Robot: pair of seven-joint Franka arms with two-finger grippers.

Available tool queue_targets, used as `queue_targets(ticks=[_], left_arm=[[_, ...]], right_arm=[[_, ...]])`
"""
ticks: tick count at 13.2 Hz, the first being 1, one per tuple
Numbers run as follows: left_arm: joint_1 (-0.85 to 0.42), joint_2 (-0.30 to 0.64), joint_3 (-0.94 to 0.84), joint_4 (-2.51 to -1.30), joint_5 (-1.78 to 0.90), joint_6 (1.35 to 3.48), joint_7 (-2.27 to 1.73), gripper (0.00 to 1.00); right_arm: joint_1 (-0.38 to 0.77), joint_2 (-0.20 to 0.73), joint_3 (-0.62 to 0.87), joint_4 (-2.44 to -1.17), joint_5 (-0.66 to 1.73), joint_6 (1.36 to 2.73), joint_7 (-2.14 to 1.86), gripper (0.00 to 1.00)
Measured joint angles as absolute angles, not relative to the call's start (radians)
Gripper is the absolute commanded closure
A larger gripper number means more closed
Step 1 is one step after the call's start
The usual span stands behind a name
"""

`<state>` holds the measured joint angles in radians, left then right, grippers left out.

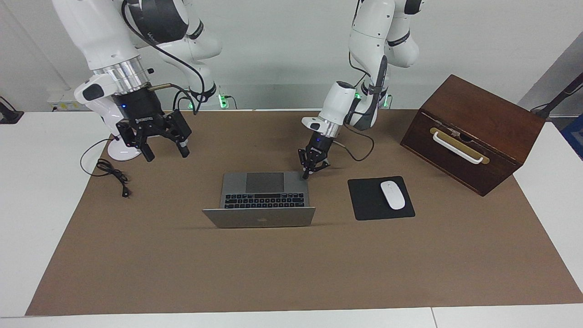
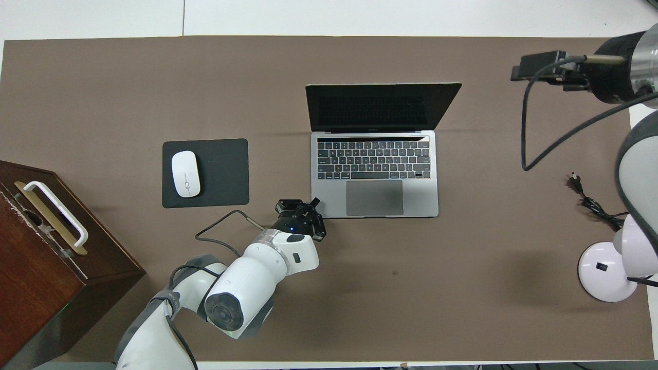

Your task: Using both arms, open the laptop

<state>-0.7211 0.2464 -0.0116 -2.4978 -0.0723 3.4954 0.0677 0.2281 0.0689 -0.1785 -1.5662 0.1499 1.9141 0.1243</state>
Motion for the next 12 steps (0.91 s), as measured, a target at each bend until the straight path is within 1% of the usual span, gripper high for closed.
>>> queue_targets(ticks=[3, 5, 7, 9, 11, 12], left_arm=[[-0.727, 0.228, -0.009, -2.498, -0.073, 3.496, 0.05, 1.0], [-0.725, 0.213, -0.005, -2.498, -0.077, 3.495, 0.042, 1.0], [-0.715, 0.193, 0.001, -2.5, -0.079, 3.49, 0.036, 1.0], [-0.688, 0.159, 0.005, -2.503, -0.08, 3.431, 0.036, 1.0], [-0.649, 0.093, 0.009, -2.501, -0.08, 3.302, 0.038, 1.0], [-0.625, 0.054, 0.01, -2.498, -0.08, 3.231, 0.048, 0.96]], right_arm=[[0.18, 0.042, -0.18, -1.582, 0.072, 1.732, 0.041, 0.0], [0.169, -0.009, -0.18, -1.635, 0.071, 1.678, 0.035, 0.0], [0.17, -0.1, -0.176, -1.721, 0.07, 1.669, 0.047, 0.0], [0.158, -0.186, -0.168, -1.8, 0.067, 1.673, 0.053, 0.0], [0.117, -0.222, -0.132, -1.837, 0.06, 1.714, 0.046, 0.0], [0.11, -0.222, -0.121, -1.843, 0.048, 1.733, 0.045, 0.0]])
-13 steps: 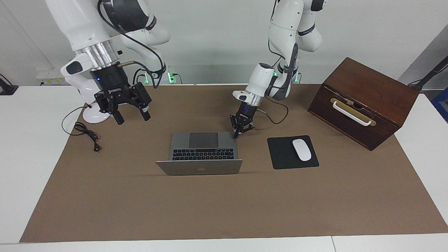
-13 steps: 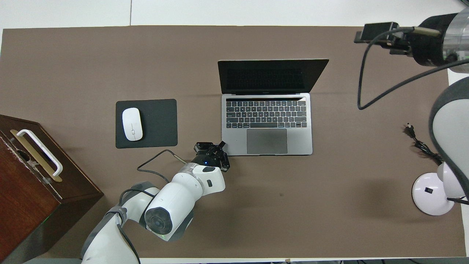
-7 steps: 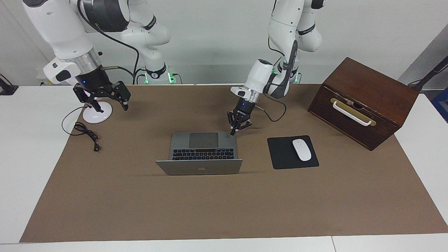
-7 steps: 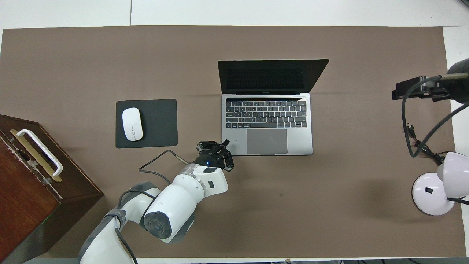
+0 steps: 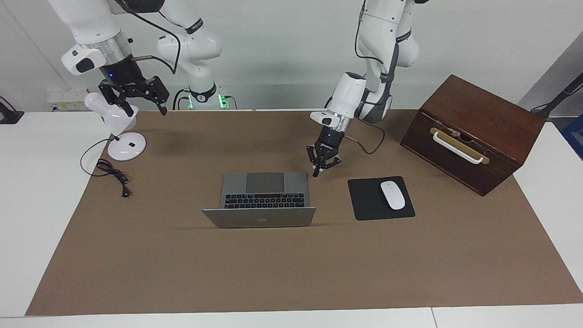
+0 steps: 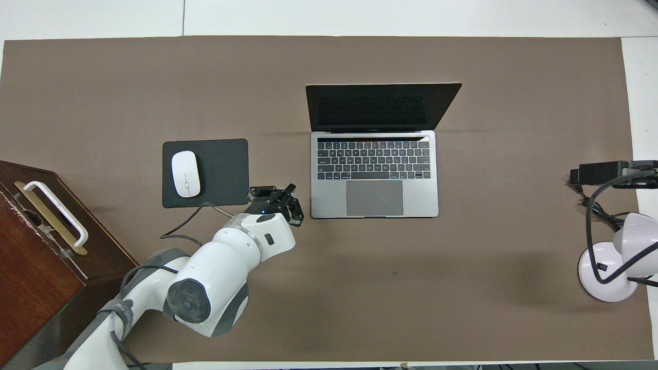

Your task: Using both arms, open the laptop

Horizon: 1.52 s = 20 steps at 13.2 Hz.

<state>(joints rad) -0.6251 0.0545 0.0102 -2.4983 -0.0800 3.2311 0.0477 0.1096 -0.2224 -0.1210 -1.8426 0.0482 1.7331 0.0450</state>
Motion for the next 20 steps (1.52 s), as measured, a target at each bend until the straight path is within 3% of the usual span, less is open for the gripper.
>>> queue_targets(ticks=[1, 3, 9, 13, 14, 16, 20], left_arm=[[-0.598, 0.015, 0.011, -2.491, -0.08, 3.152, 0.065, 0.85], [-0.553, -0.055, 0.014, -2.456, -0.08, 2.953, 0.086, 0.77], [-0.366, -0.181, 0.018, -2.097, -0.08, 2.117, 0.102, 0.7], [-0.264, -0.186, 0.02, -1.966, -0.08, 1.836, 0.104, 0.63], [-0.238, -0.191, 0.02, -1.957, -0.08, 1.801, 0.104, 0.53], [-0.186, -0.206, 0.021, -1.949, -0.08, 1.756, 0.105, 0.0], [-0.084, -0.217, 0.021, -1.932, -0.07, 1.73, 0.107, 0.0]], right_arm=[[0.109, -0.22, -0.117, -1.846, 0.033, 1.748, 0.045, 0.0], [0.102, -0.21, -0.115, -1.845, 0.005, 1.777, 0.022, 0.0], [-0.029, -0.132, -0.048, -1.766, 0.003, 1.778, -0.026, 0.0], [-0.037, -0.129, -0.028, -1.749, 0.003, 1.764, -0.026, 0.0], [-0.038, -0.129, -0.028, -1.748, 0.003, 1.764, -0.026, 0.0], [-0.048, -0.128, -0.028, -1.747, 0.003, 1.764, -0.026, 0.0], [-0.067, -0.121, -0.028, -1.748, 0.003, 1.758, -0.027, 0.0]])
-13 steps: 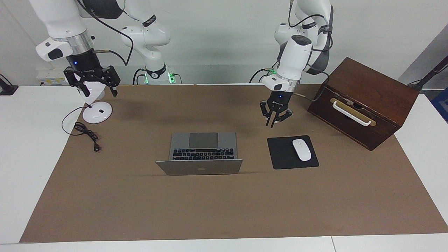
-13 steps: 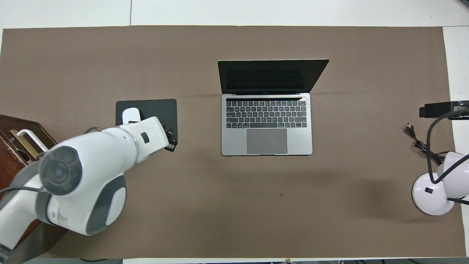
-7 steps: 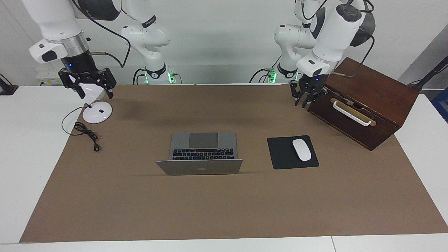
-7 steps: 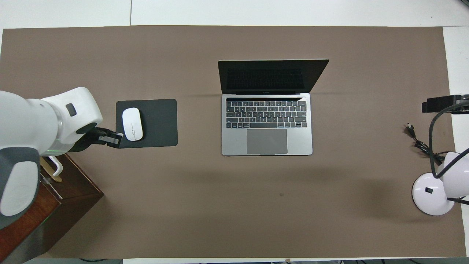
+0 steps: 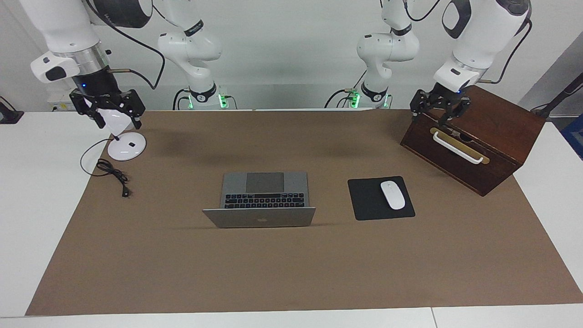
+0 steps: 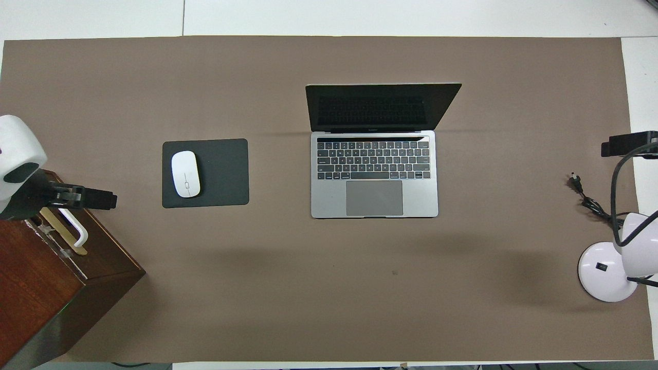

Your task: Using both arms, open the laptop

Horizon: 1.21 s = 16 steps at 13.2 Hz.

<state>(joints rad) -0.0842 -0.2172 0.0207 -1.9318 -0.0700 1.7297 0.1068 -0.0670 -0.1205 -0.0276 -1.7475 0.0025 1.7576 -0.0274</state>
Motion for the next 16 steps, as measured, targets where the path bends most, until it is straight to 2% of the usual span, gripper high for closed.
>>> queue_targets(ticks=[7, 9, 14, 16], left_arm=[[-0.05, -0.217, 0.017, -1.927, -0.049, 1.804, 0.105, 0.0], [-0.047, -0.211, 0.018, -1.897, -0.046, 1.771, 0.102, 0.0], [-0.012, -0.121, 0.02, -1.642, -0.044, 1.53, 0.085, 0.0], [-0.009, -0.091, 0.019, -1.602, -0.043, 1.515, 0.083, 0.0]], right_arm=[[-0.072, -0.119, -0.026, -1.75, 0.003, 1.669, -0.027, 0.0], [-0.072, -0.119, -0.022, -1.749, 0.003, 1.641, -0.027, 0.0], [-0.073, -0.119, -0.008, -1.748, 0.004, 1.634, -0.027, 0.0], [-0.073, -0.119, -0.006, -1.748, 0.004, 1.63, -0.027, 0.0]])
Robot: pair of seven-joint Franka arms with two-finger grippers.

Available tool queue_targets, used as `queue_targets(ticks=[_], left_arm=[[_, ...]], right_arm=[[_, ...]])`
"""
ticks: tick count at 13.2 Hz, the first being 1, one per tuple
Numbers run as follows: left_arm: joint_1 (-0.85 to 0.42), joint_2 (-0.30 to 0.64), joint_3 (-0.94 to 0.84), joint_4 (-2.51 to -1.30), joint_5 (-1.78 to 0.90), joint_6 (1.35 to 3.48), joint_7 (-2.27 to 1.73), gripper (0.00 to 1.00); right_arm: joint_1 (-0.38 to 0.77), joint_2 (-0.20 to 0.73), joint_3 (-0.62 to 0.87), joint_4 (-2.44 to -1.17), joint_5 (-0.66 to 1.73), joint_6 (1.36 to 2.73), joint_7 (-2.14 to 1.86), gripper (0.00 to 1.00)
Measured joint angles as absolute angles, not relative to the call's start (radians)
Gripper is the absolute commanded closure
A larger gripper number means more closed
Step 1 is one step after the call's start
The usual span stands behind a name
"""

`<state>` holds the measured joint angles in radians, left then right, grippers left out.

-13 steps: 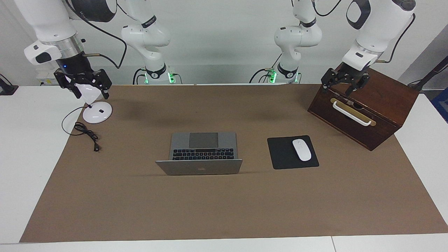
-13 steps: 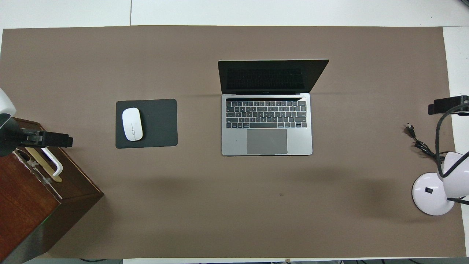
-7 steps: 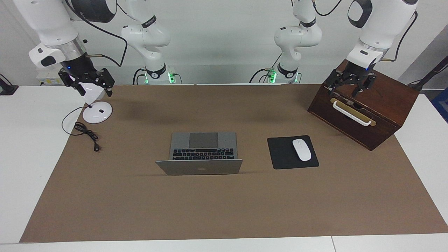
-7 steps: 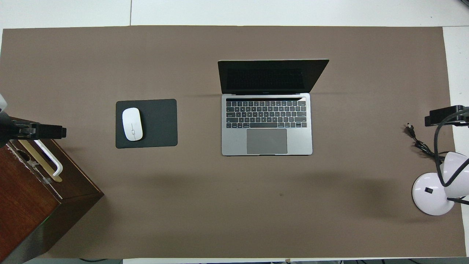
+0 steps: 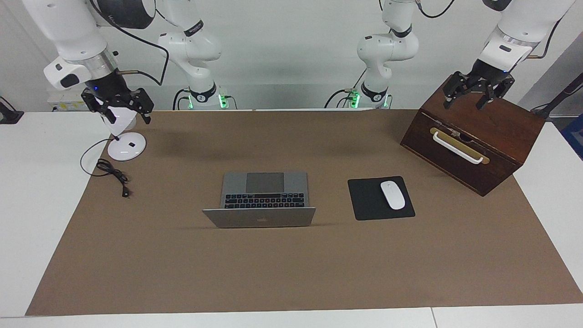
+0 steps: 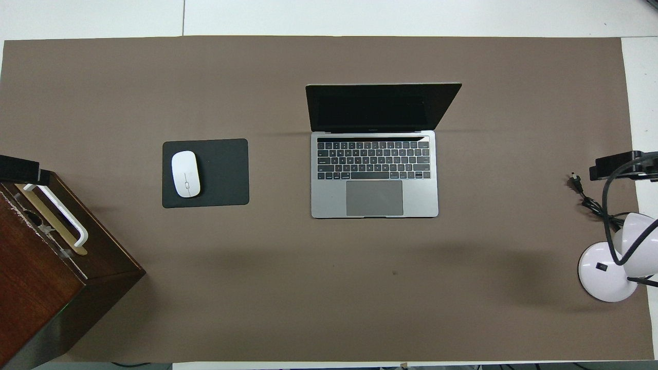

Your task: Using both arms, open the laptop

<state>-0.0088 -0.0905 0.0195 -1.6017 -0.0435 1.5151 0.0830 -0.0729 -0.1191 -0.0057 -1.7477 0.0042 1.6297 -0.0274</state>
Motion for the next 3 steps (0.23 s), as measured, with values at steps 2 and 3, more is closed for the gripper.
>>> queue_targets(ticks=[2, 3], left_arm=[[-0.009, -0.078, 0.018, -1.6, -0.041, 1.515, 0.08, 0.0], [-0.009, -0.075, 0.018, -1.6, -0.039, 1.515, 0.079, 0.0]], right_arm=[[-0.073, -0.119, -0.004, -1.747, 0.004, 1.627, -0.027, 0.0], [-0.074, -0.12, -0.004, -1.746, 0.004, 1.627, -0.027, 0.0]])
